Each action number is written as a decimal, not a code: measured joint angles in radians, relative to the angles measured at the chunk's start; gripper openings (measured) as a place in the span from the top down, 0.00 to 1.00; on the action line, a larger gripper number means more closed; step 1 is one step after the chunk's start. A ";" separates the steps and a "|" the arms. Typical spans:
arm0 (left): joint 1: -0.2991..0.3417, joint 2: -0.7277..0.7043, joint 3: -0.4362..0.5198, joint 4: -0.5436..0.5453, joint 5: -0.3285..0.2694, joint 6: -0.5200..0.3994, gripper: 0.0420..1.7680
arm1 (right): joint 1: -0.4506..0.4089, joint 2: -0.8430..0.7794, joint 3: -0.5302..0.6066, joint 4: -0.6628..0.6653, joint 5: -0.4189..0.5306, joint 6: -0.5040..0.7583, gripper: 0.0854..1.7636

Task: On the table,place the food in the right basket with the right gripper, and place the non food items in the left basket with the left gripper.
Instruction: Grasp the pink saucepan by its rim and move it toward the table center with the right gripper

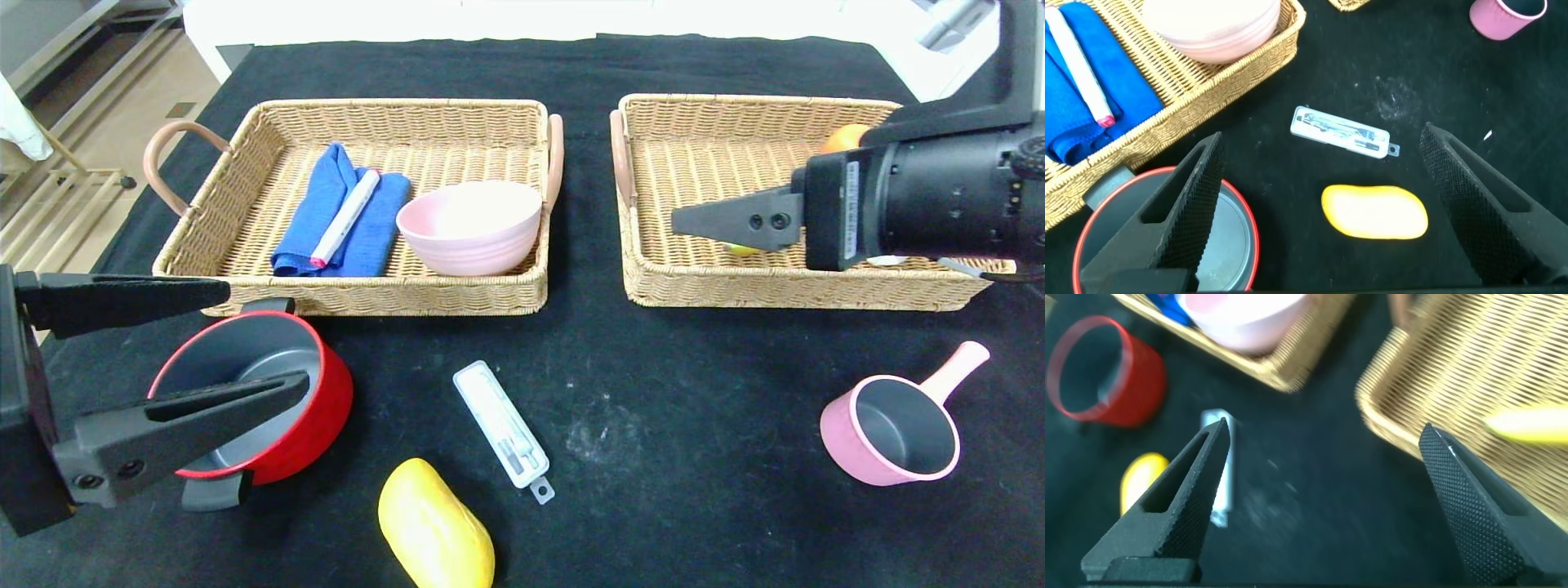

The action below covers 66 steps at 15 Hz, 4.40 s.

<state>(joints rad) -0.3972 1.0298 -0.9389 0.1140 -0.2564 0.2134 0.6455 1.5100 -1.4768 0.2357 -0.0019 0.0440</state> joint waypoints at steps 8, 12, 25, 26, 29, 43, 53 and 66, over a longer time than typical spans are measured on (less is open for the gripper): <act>0.000 0.002 0.003 0.000 0.000 0.001 0.03 | -0.103 -0.154 0.119 0.173 -0.021 -0.013 0.04; 0.000 0.004 0.005 0.000 0.000 0.001 0.03 | -0.109 -0.180 0.121 0.296 -0.137 0.057 0.04; -0.023 -0.001 0.008 0.001 0.003 0.002 0.03 | -0.223 -0.186 0.123 0.623 -0.227 0.518 0.04; -0.023 -0.002 0.008 0.001 0.003 0.002 0.03 | -0.243 -0.180 0.133 0.624 -0.225 0.539 0.04; -0.023 -0.003 0.008 0.000 0.003 0.001 0.03 | -0.303 -0.167 0.158 0.622 -0.177 0.562 0.04; -0.023 -0.011 0.010 0.000 0.003 0.001 0.03 | -0.448 -0.114 0.250 0.597 -0.086 0.626 0.03; -0.023 -0.011 0.009 -0.001 0.003 0.002 0.03 | -0.489 -0.027 0.351 0.450 -0.043 0.633 0.03; -0.023 -0.016 0.011 0.000 0.003 0.001 0.03 | -0.490 -0.014 0.386 0.405 -0.022 0.634 0.93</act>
<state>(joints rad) -0.4204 1.0140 -0.9279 0.1140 -0.2534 0.2149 0.1557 1.4957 -1.0911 0.6406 -0.0240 0.6777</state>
